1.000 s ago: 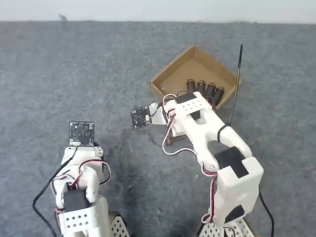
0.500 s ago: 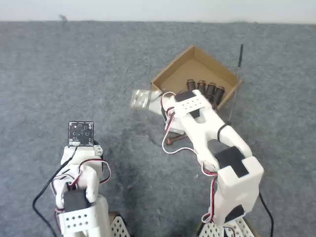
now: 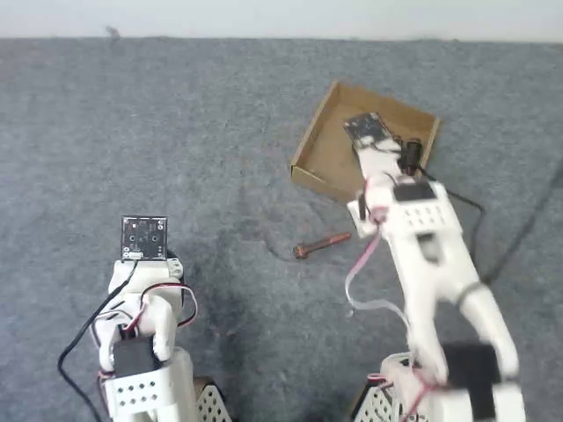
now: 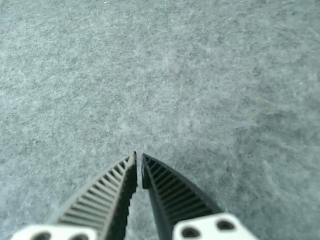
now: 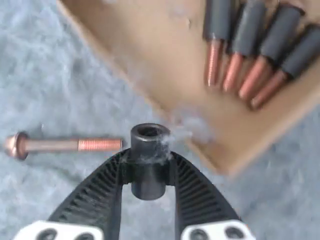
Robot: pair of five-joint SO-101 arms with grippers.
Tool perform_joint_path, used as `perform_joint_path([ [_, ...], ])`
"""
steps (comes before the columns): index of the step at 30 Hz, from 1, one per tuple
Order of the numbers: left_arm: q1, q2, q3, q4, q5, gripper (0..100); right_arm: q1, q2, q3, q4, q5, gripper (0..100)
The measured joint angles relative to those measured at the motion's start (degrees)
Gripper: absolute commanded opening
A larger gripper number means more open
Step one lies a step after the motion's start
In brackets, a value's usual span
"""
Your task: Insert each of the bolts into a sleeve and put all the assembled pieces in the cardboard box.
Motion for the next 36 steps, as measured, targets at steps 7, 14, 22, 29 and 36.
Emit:
perform_joint_path([
  [7, 2.99, 0.00, 0.00, 0.00, 7.38, 1, 8.44, -19.52, 18.20, 0.00, -2.64, 0.6],
  [14, 7.91, 0.00, 0.00, -6.59, 14.86, 1, 21.54, -26.81, 28.48, -3.69, -2.81, 0.6],
  [22, 13.27, 0.09, 0.00, -9.93, 15.21, 1, 23.21, -27.16, 31.21, -6.95, -2.81, 0.6],
  [29, 13.45, 13.98, -8.09, -10.29, 15.21, 1, 23.21, -27.25, 31.21, -8.70, -2.81, 0.6],
  [36, 15.74, 39.30, -25.23, -10.29, 15.65, 2, 22.24, -27.25, 32.62, -9.58, -2.81, 0.6],
])
